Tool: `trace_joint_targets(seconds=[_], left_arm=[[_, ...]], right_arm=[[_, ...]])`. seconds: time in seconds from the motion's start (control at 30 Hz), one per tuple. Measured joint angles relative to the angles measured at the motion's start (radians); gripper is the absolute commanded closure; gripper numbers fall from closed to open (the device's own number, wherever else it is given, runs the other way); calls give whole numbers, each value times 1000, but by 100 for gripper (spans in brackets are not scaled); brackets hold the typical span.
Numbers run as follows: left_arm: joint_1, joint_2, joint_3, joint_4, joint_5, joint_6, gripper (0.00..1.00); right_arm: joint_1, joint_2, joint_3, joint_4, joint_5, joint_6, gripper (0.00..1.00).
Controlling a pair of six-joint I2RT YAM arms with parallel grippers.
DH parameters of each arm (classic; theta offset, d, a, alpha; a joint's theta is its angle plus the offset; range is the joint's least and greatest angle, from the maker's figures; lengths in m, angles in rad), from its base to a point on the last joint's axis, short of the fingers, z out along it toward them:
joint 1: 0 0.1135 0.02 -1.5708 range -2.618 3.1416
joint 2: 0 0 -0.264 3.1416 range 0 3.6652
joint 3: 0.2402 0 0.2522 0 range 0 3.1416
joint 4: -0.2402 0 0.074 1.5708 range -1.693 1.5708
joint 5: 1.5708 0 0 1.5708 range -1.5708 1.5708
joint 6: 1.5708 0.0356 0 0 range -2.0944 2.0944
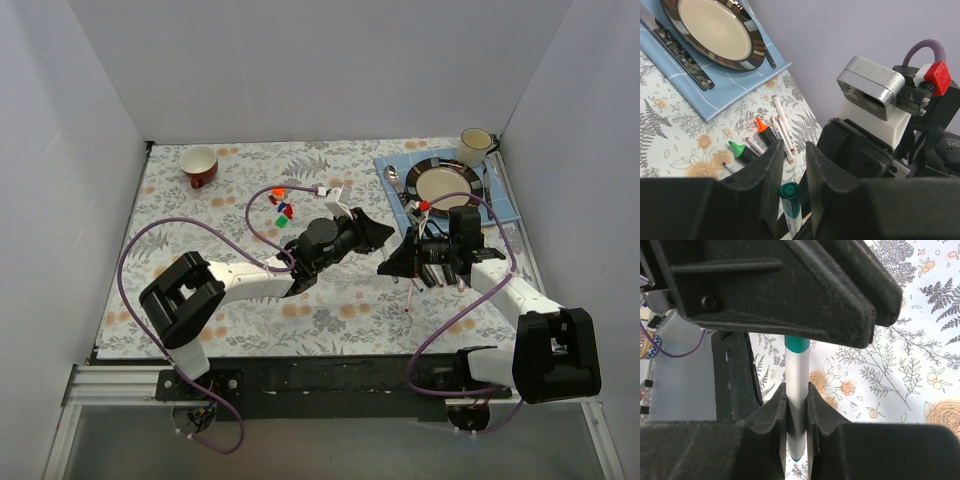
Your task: Open the pen caps
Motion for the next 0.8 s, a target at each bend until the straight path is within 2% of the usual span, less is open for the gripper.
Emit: trace_joint_targets(seconds=[0.07,0.1,0.37,0.53,0.7,0.77,0.8], left_arm=[[1,5,0,0,0,-4,89],[2,6,0,-1,1,-3,100],[18,2,0,-18,3,5,100],[92,-30,26,-128,118,17,100],[177,-31,169,-309,244,71,100],[196,-29,227,-364,252,104,100],[219,-29,254,-370,212,128,100]], right_arm=[[0,0,0,0,-1,0,99],[0,0,0,0,-2,0,99],[-4,1,0,-4,2,-8,99],[10,9,9,40,24,-18,99],[11,14,57,138,72,-22,99],[10,14,72,156,77,-25,99],[7,11,67,134,62,-28,99]])
